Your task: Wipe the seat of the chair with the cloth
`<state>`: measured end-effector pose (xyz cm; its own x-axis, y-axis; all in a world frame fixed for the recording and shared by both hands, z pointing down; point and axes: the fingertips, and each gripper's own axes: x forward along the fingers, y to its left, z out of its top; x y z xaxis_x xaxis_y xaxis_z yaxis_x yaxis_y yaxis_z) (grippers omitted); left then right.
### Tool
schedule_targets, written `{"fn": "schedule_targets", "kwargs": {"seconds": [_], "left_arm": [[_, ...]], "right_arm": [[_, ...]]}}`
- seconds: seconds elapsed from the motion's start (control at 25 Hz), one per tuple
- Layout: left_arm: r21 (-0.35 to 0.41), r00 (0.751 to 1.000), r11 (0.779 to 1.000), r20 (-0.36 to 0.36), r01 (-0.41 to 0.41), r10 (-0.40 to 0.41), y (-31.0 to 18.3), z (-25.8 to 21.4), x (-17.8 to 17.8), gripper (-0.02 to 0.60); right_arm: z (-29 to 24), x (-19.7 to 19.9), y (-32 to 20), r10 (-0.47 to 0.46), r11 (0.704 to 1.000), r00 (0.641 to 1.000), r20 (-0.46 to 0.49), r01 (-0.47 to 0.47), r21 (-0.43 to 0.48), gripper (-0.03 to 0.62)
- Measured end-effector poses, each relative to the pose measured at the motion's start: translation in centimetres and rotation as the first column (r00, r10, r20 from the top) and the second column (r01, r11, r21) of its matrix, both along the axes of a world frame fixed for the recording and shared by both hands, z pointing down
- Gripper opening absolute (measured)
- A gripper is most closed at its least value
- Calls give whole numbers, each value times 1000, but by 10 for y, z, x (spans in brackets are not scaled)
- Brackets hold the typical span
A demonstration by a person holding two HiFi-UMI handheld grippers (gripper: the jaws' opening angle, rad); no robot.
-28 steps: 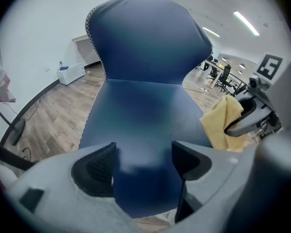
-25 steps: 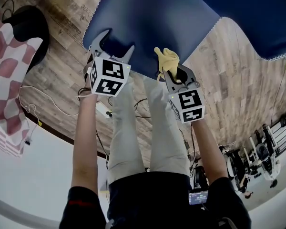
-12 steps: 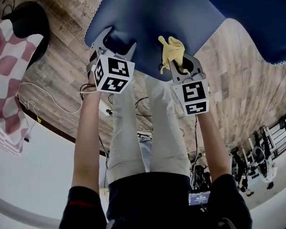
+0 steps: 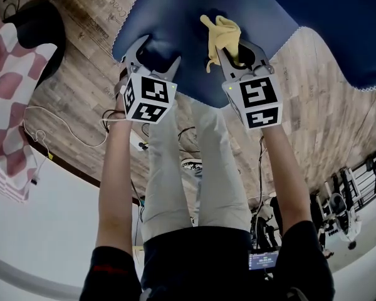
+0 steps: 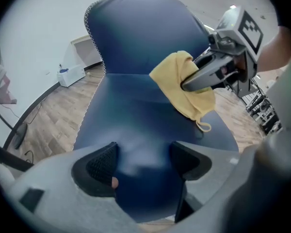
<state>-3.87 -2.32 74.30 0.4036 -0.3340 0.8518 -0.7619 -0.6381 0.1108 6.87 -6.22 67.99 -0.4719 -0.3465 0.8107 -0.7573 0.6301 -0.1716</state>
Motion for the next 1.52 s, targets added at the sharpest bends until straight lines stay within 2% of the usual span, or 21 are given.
{"fn": "schedule_targets", "kwargs": {"seconds": [0.08,0.24,0.68,1.0,1.32,1.52], "left_arm": [[-3,1000,1000,2,2,-2,0,1,0,353],[-13,1000,1000,7,5,-5,-1,1,0,353],[18,1000,1000,-13,8,-8,0,1,0,353],[20,1000,1000,-25,7,-7,-1,-1,-1,353],[21,1000,1000,-24,8,-7,-2,-1,-1,354],[17,1000,1000,-23,6,-6,-1,0,0,354]], "right_arm": [[-1,-11,-14,13,1000,1000,22,-13,-1,49],[1,-32,-36,-27,998,999,-24,28,48,49],[2,-76,-76,-94,992,995,15,93,80,49],[13,-109,-84,-168,984,986,10,167,62,49],[26,-116,-84,-193,979,981,-32,194,65,49],[30,-105,-82,-165,984,986,-25,166,59,48]]}}
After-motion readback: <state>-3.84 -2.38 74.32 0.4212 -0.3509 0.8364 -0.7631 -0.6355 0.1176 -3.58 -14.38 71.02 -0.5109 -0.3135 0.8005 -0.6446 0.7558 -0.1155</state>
